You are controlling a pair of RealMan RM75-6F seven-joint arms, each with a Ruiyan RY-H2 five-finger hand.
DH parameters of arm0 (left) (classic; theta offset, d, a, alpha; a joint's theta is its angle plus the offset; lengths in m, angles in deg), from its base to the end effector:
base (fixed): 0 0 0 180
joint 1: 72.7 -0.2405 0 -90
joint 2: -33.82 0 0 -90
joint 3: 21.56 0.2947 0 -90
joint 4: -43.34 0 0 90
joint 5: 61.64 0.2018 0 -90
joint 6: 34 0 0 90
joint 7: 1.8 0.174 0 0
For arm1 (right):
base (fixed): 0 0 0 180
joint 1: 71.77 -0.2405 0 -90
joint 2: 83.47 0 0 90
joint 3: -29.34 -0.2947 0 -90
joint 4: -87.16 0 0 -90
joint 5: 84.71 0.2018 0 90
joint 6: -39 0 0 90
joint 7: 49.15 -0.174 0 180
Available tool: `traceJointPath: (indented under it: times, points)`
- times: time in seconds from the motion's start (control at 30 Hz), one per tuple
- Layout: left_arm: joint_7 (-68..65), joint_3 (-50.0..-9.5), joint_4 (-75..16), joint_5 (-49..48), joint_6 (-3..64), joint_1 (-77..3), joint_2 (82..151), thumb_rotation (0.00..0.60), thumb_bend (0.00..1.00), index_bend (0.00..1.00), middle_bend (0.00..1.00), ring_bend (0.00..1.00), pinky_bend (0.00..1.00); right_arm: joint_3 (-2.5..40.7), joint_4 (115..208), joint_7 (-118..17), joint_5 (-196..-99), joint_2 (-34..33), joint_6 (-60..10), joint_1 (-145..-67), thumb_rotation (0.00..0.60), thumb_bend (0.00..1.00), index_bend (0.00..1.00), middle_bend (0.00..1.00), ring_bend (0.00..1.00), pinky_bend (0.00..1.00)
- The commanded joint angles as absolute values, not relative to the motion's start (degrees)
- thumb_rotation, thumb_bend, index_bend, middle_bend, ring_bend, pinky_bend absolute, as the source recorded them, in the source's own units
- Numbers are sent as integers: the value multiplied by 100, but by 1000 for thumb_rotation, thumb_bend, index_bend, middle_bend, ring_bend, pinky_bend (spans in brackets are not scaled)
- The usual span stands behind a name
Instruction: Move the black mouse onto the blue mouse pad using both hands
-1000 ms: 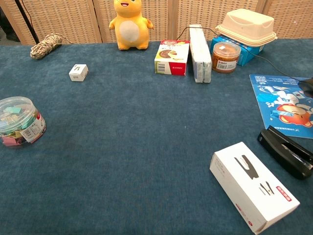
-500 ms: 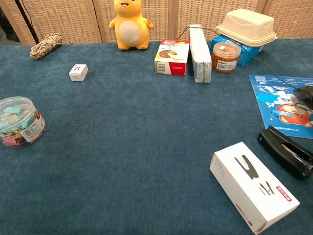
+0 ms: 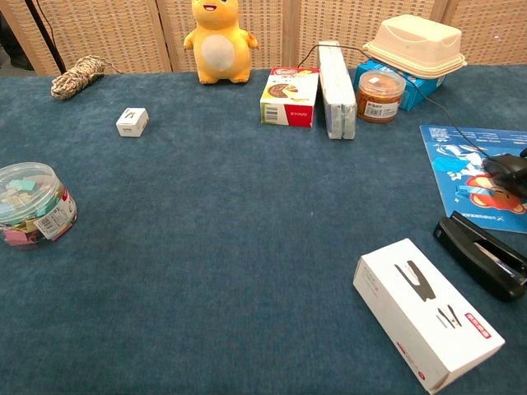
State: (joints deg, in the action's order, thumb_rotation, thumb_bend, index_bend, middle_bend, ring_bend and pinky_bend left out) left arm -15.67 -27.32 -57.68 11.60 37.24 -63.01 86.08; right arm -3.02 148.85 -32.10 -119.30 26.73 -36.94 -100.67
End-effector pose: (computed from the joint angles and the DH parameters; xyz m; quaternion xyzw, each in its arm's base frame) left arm -0.3446 0.2448 0.2256 -0.5249 -0.5196 -0.3862 0.5526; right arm -0.3375 -0.3699 -0.0134 0.2596 -0.6085 0.3535 0.6614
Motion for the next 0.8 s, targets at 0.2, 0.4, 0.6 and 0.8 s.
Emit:
traceJointPath:
  times: [0.2, 0.4, 0.6, 0.8]
  points:
    - [-1621, -2734, -5753, 1171, 3752, -6322, 8594, 600, 0, 0, 0, 0, 0, -112, 14983, -3108, -12084, 2622, -3612, -9961, 600, 358, 247, 290, 290, 414]
    - [-1629, -2727, -5757, 1201, 3758, -6324, 8586, 600, 0, 0, 0, 0, 0, -22, 15268, -2883, -12121, 2517, -3674, -9876, 600, 285, 69, 145, 170, 350]
    - [-1617, -2719, -5761, 1226, 3785, -6336, 8588, 600, 0, 0, 0, 0, 0, 14, 15717, -2849, -12305, 2374, -3903, -9773, 600, 283, 14, 100, 126, 308]
    - [-1546, -2704, -5784, 1252, 3816, -6345, 8596, 600, 0, 0, 0, 0, 0, 128, 17051, -2550, -12594, 1925, -4374, -9571, 600, 229, 0, 46, 66, 252]
